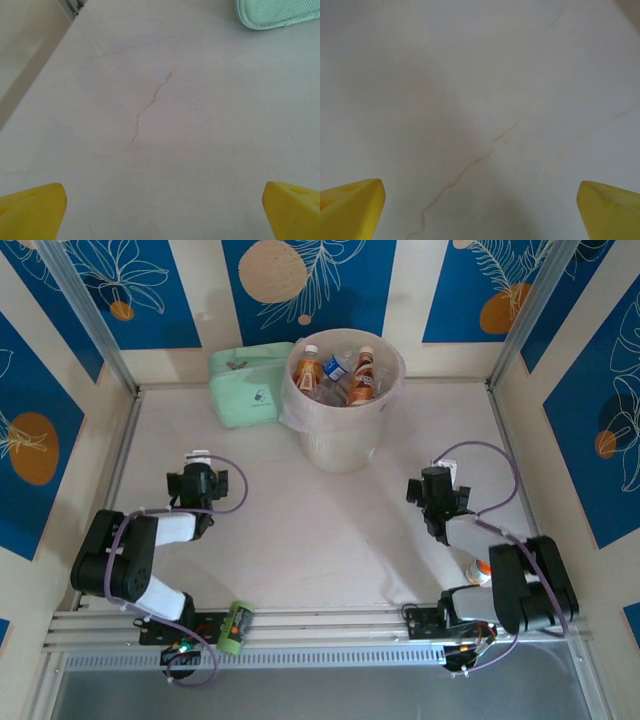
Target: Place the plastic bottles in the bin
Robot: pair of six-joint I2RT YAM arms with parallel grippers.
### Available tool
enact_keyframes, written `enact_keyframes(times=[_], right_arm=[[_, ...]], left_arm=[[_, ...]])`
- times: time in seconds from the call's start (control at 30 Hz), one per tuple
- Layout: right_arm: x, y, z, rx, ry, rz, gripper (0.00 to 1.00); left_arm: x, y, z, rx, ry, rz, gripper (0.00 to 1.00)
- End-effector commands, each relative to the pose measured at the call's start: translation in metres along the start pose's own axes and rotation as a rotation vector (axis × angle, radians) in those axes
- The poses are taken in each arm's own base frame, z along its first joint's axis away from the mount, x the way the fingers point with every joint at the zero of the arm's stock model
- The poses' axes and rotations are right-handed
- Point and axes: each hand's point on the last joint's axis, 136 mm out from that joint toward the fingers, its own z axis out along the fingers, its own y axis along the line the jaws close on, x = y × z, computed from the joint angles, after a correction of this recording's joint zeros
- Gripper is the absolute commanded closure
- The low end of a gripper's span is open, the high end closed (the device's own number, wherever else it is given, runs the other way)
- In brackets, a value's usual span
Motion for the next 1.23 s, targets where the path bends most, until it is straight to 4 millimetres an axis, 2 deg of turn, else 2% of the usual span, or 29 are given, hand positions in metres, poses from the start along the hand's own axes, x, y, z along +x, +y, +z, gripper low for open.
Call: enact_keyframes(times=[0.0,0.07,0.1,0.13,0.5,0.63,0.77,1.2], right_arm=[[-0.08,0.037,-0.01,-0.232,-0.361,0.003,0.01],[-0.074,0.048,0.005,-0.312,-0.364,-0.009,0.01],[-0.065,0.043,0.013,-0.346,-0.317,0.027,0.01],[-0.063,0.037,0.019,-0.355,-0.281,0.066,0.01],[-0.065,0.037,0.019,-0.351,-0.285,0.066,0.01],[-0.065,0.037,0.019,-0.352,-0.283,0.066,0.01],[-0.065,0.037,0.02,-0.353,-0.282,0.065,0.01],[-0.066,0.042,0.018,-0.388,-0.28,0.051,0.01]], left_arm=[[-0.031,-0.004,-0.003,0.107,-0.156,-0.062,0.0],[-0.022,-0.015,-0.005,0.179,-0.179,-0.049,0.0],[-0.025,-0.013,-0.005,0.165,-0.237,-0.055,0.0],[-0.02,-0.01,-0.005,0.157,-0.198,-0.069,0.0],[-0.023,-0.009,-0.005,0.141,-0.215,-0.062,0.0],[-0.023,-0.014,-0.006,0.165,-0.209,-0.045,0.0],[-0.024,-0.032,-0.008,0.262,-0.21,0.006,0.0],[-0.023,-0.034,-0.006,0.285,-0.197,-0.001,0.0]])
